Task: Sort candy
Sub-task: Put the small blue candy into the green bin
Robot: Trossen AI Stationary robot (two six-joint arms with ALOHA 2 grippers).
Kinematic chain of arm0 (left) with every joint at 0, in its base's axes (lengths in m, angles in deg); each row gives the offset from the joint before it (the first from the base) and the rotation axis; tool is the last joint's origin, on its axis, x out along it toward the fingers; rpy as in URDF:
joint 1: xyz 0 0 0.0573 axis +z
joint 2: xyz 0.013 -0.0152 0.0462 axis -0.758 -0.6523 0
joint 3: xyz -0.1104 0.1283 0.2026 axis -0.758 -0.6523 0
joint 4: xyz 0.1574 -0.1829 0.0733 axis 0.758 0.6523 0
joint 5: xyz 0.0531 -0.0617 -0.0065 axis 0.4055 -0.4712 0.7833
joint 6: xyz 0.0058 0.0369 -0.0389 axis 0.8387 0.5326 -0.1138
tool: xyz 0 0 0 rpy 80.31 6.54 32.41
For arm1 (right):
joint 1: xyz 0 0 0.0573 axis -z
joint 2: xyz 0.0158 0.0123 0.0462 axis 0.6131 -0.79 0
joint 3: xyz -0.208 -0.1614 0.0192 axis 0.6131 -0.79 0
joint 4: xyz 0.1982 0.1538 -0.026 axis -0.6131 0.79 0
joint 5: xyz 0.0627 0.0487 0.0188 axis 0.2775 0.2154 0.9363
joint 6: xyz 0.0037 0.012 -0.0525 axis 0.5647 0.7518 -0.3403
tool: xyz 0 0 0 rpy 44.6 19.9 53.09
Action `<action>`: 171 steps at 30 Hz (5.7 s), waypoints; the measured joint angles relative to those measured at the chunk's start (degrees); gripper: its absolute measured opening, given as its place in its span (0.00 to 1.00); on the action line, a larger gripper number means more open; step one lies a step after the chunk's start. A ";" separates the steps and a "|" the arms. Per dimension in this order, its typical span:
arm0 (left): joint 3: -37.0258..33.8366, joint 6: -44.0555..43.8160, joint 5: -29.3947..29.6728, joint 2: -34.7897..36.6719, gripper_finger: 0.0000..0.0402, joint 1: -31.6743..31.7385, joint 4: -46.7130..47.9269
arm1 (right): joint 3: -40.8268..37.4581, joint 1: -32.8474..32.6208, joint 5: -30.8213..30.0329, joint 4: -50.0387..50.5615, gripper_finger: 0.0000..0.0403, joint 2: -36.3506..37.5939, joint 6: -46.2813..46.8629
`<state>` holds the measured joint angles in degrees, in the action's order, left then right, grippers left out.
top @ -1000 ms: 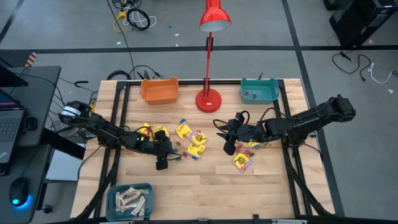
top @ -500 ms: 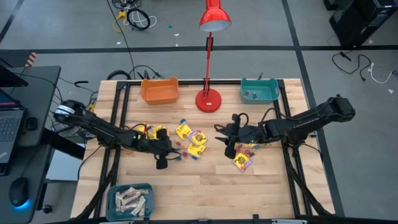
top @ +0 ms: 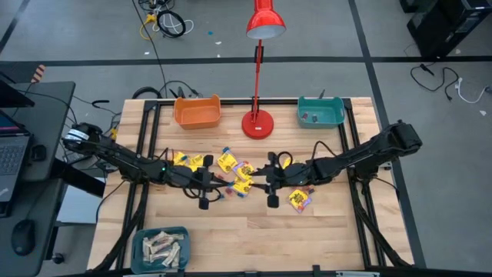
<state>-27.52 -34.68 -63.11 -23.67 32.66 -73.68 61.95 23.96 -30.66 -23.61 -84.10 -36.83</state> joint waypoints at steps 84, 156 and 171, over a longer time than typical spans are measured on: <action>0.00 4.59 11.23 -0.07 0.14 0.11 -11.70 | 0.07 7.35 12.40 -23.94 0.00 -6.29 -10.53; -0.02 -0.93 12.41 -0.07 0.26 0.02 -5.66 | 0.04 61.37 -4.50 56.63 0.00 6.82 19.33; -0.02 -1.98 12.41 -0.04 0.26 0.02 -5.64 | 0.04 61.66 -4.52 54.31 0.08 5.38 18.89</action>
<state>-27.55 -36.66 -50.70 -23.71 32.68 -79.32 62.00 85.63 -35.18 30.70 -78.72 -17.93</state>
